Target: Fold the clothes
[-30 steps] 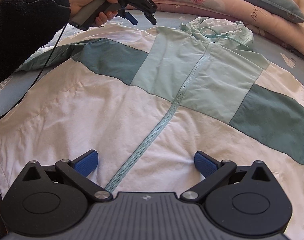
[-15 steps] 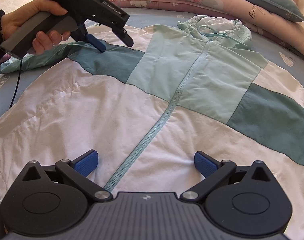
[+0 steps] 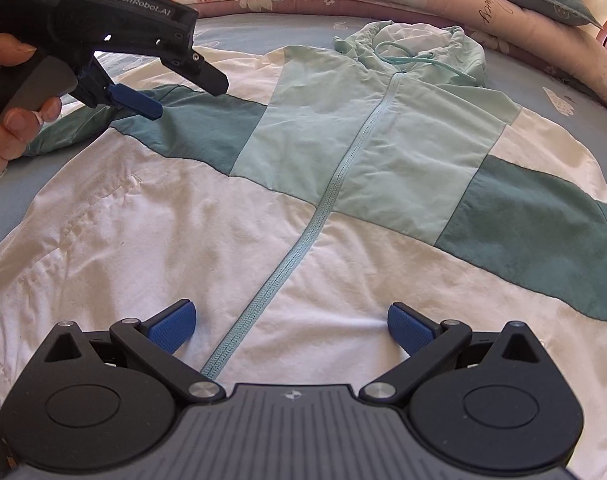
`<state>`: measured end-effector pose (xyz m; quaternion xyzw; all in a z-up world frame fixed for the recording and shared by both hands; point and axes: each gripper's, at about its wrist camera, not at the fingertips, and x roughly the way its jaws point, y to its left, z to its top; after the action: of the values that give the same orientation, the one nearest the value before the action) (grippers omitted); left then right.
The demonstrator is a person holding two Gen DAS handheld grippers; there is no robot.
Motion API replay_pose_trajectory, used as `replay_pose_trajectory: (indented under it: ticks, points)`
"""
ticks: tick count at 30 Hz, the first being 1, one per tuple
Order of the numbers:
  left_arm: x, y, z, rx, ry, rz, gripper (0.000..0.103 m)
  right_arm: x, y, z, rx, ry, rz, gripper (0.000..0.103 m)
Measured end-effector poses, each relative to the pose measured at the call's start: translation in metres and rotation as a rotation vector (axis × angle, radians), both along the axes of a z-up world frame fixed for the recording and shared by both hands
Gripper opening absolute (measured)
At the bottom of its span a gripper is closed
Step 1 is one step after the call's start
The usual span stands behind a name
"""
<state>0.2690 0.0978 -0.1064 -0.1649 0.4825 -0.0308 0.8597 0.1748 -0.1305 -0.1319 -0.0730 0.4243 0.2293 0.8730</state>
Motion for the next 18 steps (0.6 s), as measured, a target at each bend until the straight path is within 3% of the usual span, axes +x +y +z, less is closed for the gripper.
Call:
replay_pose_trajectory:
  ticks: [1, 4, 10, 18]
  points:
    - [-0.003, 0.003, -0.008, -0.002, 0.015, 0.021, 0.086, 0.000, 0.000, 0.000, -0.001, -0.001, -0.003, 0.103]
    - [-0.033, 0.019, -0.014, -0.044, -0.040, 0.069, 0.086, -0.001, 0.000, 0.000, 0.001, 0.001, -0.013, 0.103]
    - [-0.087, 0.033, -0.014, 0.006, -0.017, 0.098, 0.086, 0.001, -0.002, 0.000, 0.008, 0.011, -0.036, 0.103]
    - [-0.096, 0.028, -0.008, -0.013, -0.033, 0.063, 0.086, 0.000, 0.000, -0.004, -0.002, -0.014, -0.046, 0.103]
